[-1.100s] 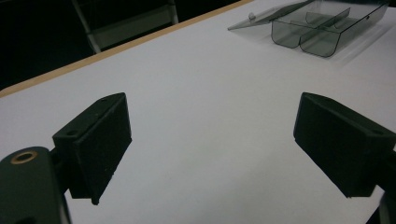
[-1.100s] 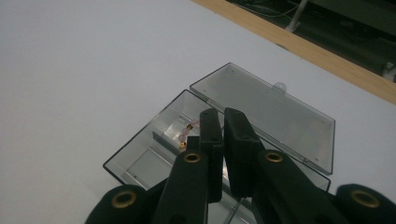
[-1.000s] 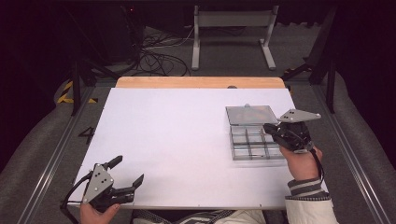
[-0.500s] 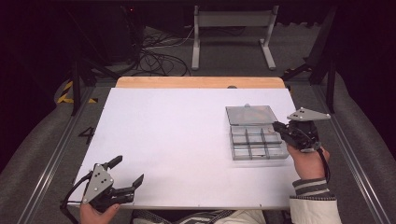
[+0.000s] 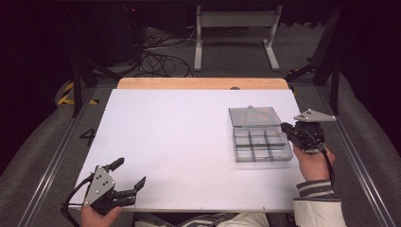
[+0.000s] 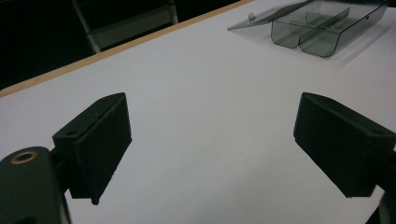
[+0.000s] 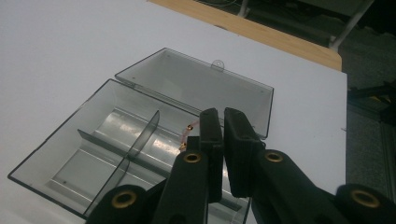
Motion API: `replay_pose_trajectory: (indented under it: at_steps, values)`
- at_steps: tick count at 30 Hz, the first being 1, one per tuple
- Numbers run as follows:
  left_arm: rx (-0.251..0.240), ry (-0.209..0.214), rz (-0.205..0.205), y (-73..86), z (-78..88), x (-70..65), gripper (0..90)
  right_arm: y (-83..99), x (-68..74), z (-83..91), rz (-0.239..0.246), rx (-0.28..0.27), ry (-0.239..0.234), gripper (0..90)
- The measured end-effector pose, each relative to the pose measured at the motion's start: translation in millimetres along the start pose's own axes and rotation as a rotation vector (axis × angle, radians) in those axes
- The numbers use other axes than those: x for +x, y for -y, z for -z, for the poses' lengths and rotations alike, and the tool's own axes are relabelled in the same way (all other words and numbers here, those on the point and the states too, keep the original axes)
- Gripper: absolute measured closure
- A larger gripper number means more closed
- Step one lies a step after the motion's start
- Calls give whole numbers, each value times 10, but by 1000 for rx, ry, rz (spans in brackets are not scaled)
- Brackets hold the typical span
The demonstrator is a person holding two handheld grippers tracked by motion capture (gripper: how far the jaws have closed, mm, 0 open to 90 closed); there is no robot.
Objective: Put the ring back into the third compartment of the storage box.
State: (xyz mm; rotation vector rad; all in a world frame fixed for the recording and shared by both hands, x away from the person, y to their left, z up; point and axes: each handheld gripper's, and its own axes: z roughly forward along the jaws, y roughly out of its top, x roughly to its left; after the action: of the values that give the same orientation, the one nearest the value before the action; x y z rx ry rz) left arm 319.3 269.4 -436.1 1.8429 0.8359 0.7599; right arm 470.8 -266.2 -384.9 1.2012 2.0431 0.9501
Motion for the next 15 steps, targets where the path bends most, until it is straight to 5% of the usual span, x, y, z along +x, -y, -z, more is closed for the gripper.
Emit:
replay_pose_trajectory:
  at_steps: [7, 15]
  values:
    - [3, 1, 3, 3, -7, -2, 116, 28, -8, -83, 34, 25, 41, 868]
    - [5, -1, -2, 4, -10, -1, 116, 122, -71, -267, 5, 52, 56, 868]
